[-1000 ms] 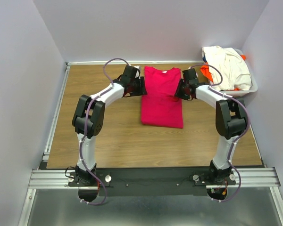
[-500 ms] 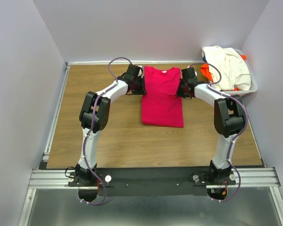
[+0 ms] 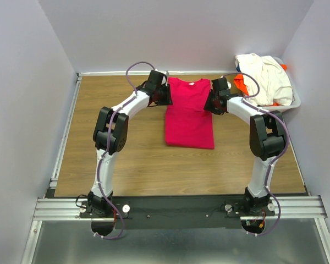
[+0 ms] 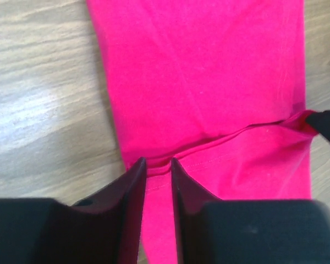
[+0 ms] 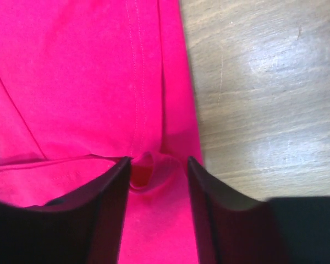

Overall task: Fold and stack the t-shirts
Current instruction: Fold the tshirt

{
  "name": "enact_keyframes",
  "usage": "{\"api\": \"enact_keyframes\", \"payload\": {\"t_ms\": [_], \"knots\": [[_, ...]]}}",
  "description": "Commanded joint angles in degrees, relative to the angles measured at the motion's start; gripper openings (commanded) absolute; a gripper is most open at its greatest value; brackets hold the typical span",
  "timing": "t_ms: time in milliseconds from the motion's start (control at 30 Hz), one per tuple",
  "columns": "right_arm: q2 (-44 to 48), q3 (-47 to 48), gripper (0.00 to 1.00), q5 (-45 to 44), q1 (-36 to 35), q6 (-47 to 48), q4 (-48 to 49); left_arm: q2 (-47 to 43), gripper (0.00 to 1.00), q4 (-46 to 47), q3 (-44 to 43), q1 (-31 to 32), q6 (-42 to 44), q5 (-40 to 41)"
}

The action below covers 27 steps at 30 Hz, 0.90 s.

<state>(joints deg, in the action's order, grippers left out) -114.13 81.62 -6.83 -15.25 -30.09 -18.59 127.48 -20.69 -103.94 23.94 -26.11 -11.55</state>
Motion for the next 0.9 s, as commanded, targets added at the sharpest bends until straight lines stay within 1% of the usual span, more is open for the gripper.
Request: {"api": "enact_keyframes", "payload": {"t_ms": [0, 33, 67, 100, 133, 167, 200, 267, 300, 367, 400, 467, 500, 533, 600, 767, 800, 867], "knots": [[1.97, 1.87, 0.57, -0.99, 0.39, 0.29, -1.1, -6.61, 0.54, 2.66, 5.92, -1.79, -0.61, 0.04], [2.93, 1.78, 0.59, -1.08, 0.39, 0.38, -1.19, -8.55, 0.58, 3.63, 8.12, -2.32, -1.48, -0.05], [3.64, 1.7, 0.6, -0.99, 0.39, 0.38, -1.45, -12.83, 0.6, 4.94, 10.66, -3.19, -2.36, 0.04], [5.3, 1.43, 0.61, -0.99, 0.04, 0.29, -1.88, -14.96, 0.61, 7.91, 16.34, -3.64, -4.54, -0.05], [6.27, 1.0, 0.61, -0.9, -0.31, 0.29, -2.06, -17.24, 0.61, 9.68, 19.62, -3.9, -5.7, -0.49], [6.98, 0.38, 0.61, -0.64, -1.53, 0.29, -2.06, -21.36, 0.62, 11.44, 22.79, -4.25, -6.75, -1.27], [8.03, -0.23, 0.61, -0.38, -2.41, -0.06, -2.06, -23.31, 0.61, 14.94, 29.08, -4.26, -8.16, -1.45], [9.36, -1.73, 0.59, 0.85, -4.69, -0.24, -1.98, -27.44, 0.59, 19.26, 35.27, -4.34, -11.5, -4.52], [9.45, -2.17, 0.59, 0.68, -7.32, -0.24, -1.98, -28.33, 0.59, 23.11, 40.43, -4.43, -12.47, -5.58], [9.8, -3.4, 0.59, 0.33, -9.79, -0.24, -1.98, -30.17, 0.59, 27.26, 45.29, -4.43, -15.28, -9.09], [9.89, -3.92, 0.59, 0.5, -11.72, -0.41, -1.98, -30.53, 0.59, 31.46, 49.41, -4.43, -16.07, -10.15], [9.71, -4.54, 0.59, 1.64, -13.05, -0.41, -1.89, -31.06, 0.58, 35.96, 52.86, -4.34, -18.18, -13.4], [9.54, -4.54, 0.59, 1.64, -14.36, -0.32, -1.89, -30.98, 0.59, 39.63, 55.14, -4.34, -18.88, -14.45], [9.1, -4.46, 0.59, 1.73, -14.9, -0.24, -1.89, -30.72, 0.59, 41.24, 55.86, -4.26, -19.33, -16.81], [8.4, -3.84, 0.59, 2.87, -16.12, -0.32, -1.89, -29.66, 0.59, 45.01, 57.18, -3.99, -20.3, -18.41], [5.32, -2.09, 0.58, 3.84, -17.45, -0.94, -1.54, -27.82, 0.61, 50.56, 58.06, -2.94, -20.83, -22.37], [4.36, -1.74, 0.58, 3.67, -17.54, -1.37, -1.54, -27.55, 0.61, 52.4, 58.41, -2.68, -21.09, -23.51], [3.65, -1.64, 0.57, 2.36, -17.54, -1.99, -1.54, -26.94, 0.61, 53.12, 58.5, -2.24, -21.0, -24.04]]}}
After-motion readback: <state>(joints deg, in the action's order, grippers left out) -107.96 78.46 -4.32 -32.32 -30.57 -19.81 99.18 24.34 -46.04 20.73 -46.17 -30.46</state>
